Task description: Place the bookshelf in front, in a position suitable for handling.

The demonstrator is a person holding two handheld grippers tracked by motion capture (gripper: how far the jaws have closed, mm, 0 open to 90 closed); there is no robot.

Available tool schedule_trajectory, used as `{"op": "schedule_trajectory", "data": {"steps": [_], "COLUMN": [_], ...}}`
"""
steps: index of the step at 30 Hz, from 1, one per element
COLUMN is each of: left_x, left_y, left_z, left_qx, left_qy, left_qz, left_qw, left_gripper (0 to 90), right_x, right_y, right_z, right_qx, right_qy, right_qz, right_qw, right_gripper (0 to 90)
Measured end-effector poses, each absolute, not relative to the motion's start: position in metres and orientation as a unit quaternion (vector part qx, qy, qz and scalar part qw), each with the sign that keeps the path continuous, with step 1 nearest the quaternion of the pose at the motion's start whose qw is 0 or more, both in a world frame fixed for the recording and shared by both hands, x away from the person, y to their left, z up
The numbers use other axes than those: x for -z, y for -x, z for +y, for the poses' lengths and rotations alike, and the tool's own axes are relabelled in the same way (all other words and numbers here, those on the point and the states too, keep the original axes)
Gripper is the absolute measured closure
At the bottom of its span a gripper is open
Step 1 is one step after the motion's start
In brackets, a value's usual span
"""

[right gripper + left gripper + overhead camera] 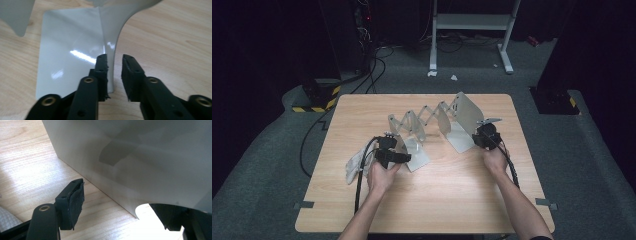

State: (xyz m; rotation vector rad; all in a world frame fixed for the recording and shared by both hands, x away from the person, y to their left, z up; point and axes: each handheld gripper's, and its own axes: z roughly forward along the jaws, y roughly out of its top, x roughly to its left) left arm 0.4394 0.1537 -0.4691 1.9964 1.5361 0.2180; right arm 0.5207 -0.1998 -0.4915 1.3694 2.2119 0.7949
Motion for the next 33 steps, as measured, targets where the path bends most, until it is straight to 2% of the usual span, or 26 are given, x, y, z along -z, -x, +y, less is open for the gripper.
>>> {"op": "schedule_trajectory", "data": {"steps": [4, 15, 22, 33], "left_x": [0.469, 0.46, 0.458, 0.463], "left_y": [-0.445, -0.468, -0.475, -0.484], "left_z": [0.157, 0.166, 0.173, 0.195], "left_qx": [-0.081, -0.082, -0.091, -0.082], "left_qy": [-0.756, -0.758, -0.758, -0.739], "left_qz": [0.575, 0.579, 0.583, 0.61], "left_qw": [0.302, 0.289, 0.277, 0.273], "left_gripper": [30.7, 31.9, 32.2, 31.7], "right_x": [0.49, 0.49, 0.489, 0.49], "right_y": [-0.518, -0.512, -0.509, -0.508], "right_z": [-0.197, -0.182, -0.186, -0.163], "right_qx": [-0.288, -0.306, -0.307, -0.321], "right_qy": [-0.485, -0.486, -0.489, -0.469], "right_qz": [0.801, 0.8, 0.793, 0.803], "right_qw": [0.199, 0.172, 0.195, 0.181], "right_gripper": [90.0, 89.3, 71.5, 73.3]}}
